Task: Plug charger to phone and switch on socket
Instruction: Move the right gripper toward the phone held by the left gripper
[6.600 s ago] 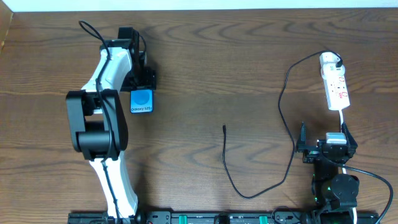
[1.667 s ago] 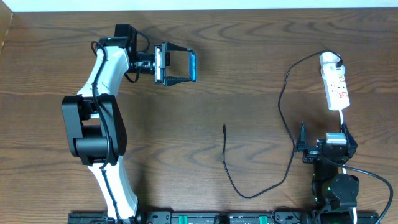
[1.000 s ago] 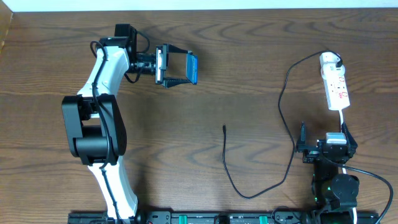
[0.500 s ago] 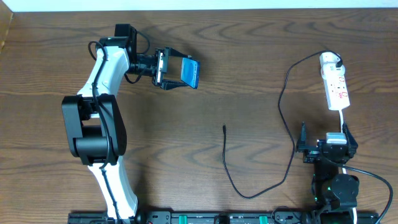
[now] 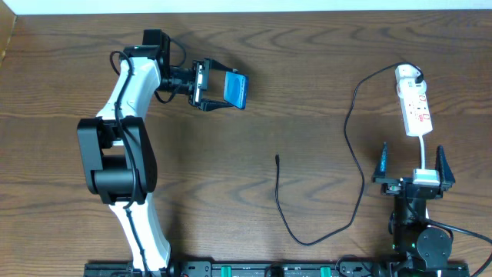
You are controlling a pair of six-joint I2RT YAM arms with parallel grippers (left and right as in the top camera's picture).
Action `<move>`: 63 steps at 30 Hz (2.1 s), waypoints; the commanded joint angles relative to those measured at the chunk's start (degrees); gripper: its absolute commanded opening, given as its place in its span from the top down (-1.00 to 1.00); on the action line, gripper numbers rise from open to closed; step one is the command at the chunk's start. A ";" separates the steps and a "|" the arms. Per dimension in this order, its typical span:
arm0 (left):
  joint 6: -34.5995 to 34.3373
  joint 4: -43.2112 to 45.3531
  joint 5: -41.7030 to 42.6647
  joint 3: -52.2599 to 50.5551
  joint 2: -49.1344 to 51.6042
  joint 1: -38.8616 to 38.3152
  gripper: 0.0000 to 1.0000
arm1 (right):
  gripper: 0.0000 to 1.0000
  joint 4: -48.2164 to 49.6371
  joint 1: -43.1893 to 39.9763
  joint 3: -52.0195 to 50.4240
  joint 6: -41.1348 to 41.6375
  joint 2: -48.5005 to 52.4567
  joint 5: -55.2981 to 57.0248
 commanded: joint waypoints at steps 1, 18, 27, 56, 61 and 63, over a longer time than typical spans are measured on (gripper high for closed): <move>-0.31 -0.11 0.85 0.39 -1.79 -1.09 0.85 | -0.99 -1.20 -0.35 4.48 2.51 -0.07 -3.43; -4.74 -0.11 -12.31 0.39 -1.79 -3.89 0.85 | -0.99 -28.55 -0.35 47.67 11.93 33.64 -13.77; -7.89 0.11 -21.07 0.39 -1.79 -5.51 0.85 | -0.99 -35.04 -0.33 61.77 12.48 57.07 -46.34; -23.37 2.03 -43.98 0.39 -13.68 -13.57 0.85 | -0.99 -23.98 5.46 61.75 48.65 86.51 -52.30; -26.71 2.03 -43.98 0.39 -13.97 -15.80 0.86 | -0.99 -23.39 9.29 61.75 48.61 86.51 -48.94; -27.76 2.03 -43.95 0.39 -13.97 -16.76 0.85 | -0.98 -23.39 10.78 61.75 48.06 86.51 -47.52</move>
